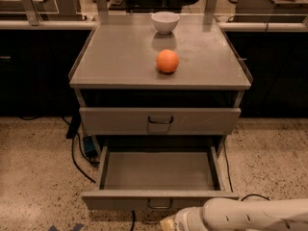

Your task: Close middle drawer

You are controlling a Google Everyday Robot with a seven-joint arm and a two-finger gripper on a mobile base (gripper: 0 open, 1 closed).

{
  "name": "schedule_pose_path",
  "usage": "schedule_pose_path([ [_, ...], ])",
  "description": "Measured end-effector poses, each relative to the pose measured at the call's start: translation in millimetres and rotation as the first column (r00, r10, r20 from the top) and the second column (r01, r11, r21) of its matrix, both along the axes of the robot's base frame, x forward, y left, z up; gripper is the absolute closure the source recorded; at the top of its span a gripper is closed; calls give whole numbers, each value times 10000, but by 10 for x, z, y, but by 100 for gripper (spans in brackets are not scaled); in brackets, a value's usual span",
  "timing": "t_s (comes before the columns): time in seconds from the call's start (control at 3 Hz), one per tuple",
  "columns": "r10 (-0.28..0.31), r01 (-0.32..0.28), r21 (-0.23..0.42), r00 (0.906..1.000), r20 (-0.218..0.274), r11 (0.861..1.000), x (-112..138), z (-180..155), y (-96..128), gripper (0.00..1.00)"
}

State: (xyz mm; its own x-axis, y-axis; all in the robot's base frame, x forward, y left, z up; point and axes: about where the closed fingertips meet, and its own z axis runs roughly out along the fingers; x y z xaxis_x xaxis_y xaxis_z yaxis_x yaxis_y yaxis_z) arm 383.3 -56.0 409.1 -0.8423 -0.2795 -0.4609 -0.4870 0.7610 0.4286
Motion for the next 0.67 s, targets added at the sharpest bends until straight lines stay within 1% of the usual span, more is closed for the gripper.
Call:
schedule_pose_path([
  [0.33, 19, -6, -183, 9974, 726, 9998, 206, 125, 17, 100],
  [0.67, 116, -188, 448, 9874, 1579, 9988, 472, 242, 100, 100],
])
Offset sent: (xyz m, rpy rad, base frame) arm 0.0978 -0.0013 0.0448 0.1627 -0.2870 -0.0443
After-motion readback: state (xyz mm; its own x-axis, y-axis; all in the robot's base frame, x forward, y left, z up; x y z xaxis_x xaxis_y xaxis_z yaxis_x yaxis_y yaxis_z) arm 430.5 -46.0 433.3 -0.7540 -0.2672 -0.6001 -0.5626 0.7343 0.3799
